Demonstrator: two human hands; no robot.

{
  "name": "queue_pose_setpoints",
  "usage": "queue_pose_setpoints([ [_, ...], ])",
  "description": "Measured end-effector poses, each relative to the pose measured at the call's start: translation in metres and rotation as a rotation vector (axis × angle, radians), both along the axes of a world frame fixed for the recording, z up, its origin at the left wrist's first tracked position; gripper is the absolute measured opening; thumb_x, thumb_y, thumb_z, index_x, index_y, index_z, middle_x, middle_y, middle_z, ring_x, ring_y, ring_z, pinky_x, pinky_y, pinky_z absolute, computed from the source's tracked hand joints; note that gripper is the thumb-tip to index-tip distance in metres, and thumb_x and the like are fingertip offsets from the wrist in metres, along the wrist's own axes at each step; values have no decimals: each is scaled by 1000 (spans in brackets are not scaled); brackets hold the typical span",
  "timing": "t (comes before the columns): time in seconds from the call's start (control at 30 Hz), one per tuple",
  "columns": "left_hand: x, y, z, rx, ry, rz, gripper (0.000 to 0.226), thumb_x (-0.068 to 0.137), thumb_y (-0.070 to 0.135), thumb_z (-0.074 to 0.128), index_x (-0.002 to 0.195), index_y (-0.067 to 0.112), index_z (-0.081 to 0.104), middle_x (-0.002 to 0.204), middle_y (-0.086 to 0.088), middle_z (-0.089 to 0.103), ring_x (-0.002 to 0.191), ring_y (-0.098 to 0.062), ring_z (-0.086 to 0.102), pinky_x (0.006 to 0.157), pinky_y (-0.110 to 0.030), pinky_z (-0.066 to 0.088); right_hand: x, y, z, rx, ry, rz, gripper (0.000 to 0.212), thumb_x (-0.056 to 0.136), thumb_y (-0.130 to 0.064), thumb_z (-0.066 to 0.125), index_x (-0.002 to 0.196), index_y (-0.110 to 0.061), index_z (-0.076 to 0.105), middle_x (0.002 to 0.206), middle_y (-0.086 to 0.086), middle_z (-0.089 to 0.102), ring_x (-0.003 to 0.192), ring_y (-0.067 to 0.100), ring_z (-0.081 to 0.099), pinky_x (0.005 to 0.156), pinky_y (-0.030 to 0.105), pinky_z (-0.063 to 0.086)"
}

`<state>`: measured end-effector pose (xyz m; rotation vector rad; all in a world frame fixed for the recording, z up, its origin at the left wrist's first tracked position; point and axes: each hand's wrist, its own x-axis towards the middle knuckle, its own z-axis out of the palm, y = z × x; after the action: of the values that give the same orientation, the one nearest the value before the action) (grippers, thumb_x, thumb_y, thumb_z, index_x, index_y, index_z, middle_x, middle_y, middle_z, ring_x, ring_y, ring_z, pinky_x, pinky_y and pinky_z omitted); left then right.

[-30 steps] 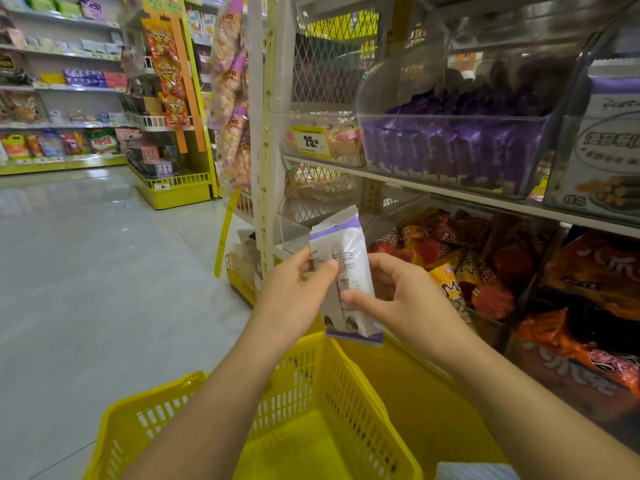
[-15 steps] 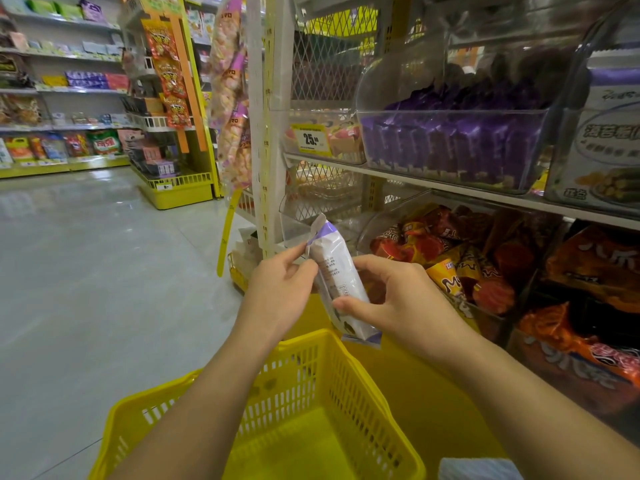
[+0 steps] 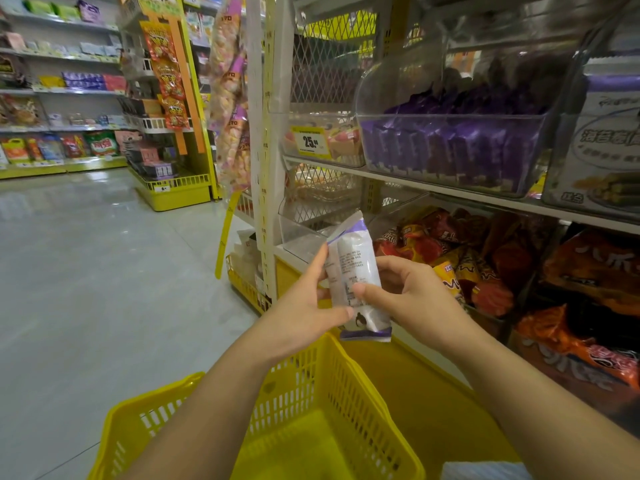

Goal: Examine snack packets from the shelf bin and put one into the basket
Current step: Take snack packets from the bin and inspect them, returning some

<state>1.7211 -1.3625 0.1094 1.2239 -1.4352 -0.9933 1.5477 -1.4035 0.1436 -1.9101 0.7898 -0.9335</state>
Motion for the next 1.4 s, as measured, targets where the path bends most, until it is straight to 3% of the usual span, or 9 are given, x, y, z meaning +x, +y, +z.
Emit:
queue_pose_setpoints([
  [0.2, -18, 7, 12, 177, 265, -166, 83, 68, 63, 72, 139, 61, 29, 133, 9, 59, 111, -17, 61, 91, -49, 50, -4, 9, 5, 71, -88, 73, 25, 99, -20, 48, 118, -31, 58, 101, -8, 73, 92, 10, 70, 80, 34, 59],
  [0.3, -28, 12, 17, 142, 260, -96, 60, 77, 44, 73, 131, 49, 47, 125, 5, 65, 112, -20, 63, 76, -38, 54, -12, 18, 4, 46, -15, 116, 30, 100, -28, 41, 125, -29, 59, 114, -16, 68, 104, 0, 63, 91, 32, 55],
  [0.4, -30, 19, 26, 124, 289, -87, 43, 92, 11, 60, 127, 35, 53, 119, -1, 70, 110, -24, 66, 79, -37, 57, -26, 23, 12, -80, 29, -44, 27, 96, -16, 55, 119, -29, 61, 126, 2, 59, 106, -1, 58, 91, 19, 50],
  [0.57, -36, 41, 55, 14, 97, -130, 42, 96, 9, 56, 133, 27, 50, 123, 2, 68, 114, -19, 65, 97, -41, 51, -63, 30, 62, -184, 67, -187, 69, 82, -22, 75, 141, -30, 40, 125, -11, 55, 99, -2, 61, 81, 18, 55],
  [0.7, -57, 53, 98, -148, -58, -173, 36, 94, 15, 59, 125, 33, 53, 117, 15, 69, 108, -3, 65, 82, -15, 51, -98, 40, 114, -139, 111, -17, 45, 74, -36, 76, 114, -23, 62, 101, -3, 75, 91, 14, 72, 78, 38, 60],
  [0.87, -94, 51, 157, -324, -195, -227, 37, 91, 17, 65, 122, 35, 57, 119, 14, 69, 111, -8, 65, 96, -31, 51, -147, 53, 176, -226, 146, 17, 46, 65, -43, 76, 105, -21, 68, 99, 1, 75, 91, 19, 72, 73, 30, 60],
  [0.97, -119, 44, 192, -417, -272, -275, 35, 90, 24, 67, 119, 41, 58, 116, 19, 69, 108, -2, 65, 91, -23, 51, -175, 64, 213, -290, 219, -13, 41, 60, -48, 78, 94, -26, 74, 95, 1, 76, 87, 19, 72, 75, 35, 61],
  [1.23, -181, -23, 256, -675, -309, 145, 29, 96, 17, 58, 124, 22, 62, 106, 8, 69, 101, -12, 65, 94, -31, 51, -239, 65, 285, -797, 224, -663, 17, 84, -36, 70, 87, -20, 71, 72, 8, 71, 63, 22, 64, 59, 40, 51],
  [1.4, -220, -60, 271, -800, -858, 289, 35, 96, 17, 50, 129, 29, 58, 128, 7, 60, 115, -16, 58, 98, -38, 46, -265, 54, 300, -1054, 281, -916, 18, 89, -25, 65, 106, -21, 70, 82, -2, 71, 73, 18, 65, 65, 36, 53],
])
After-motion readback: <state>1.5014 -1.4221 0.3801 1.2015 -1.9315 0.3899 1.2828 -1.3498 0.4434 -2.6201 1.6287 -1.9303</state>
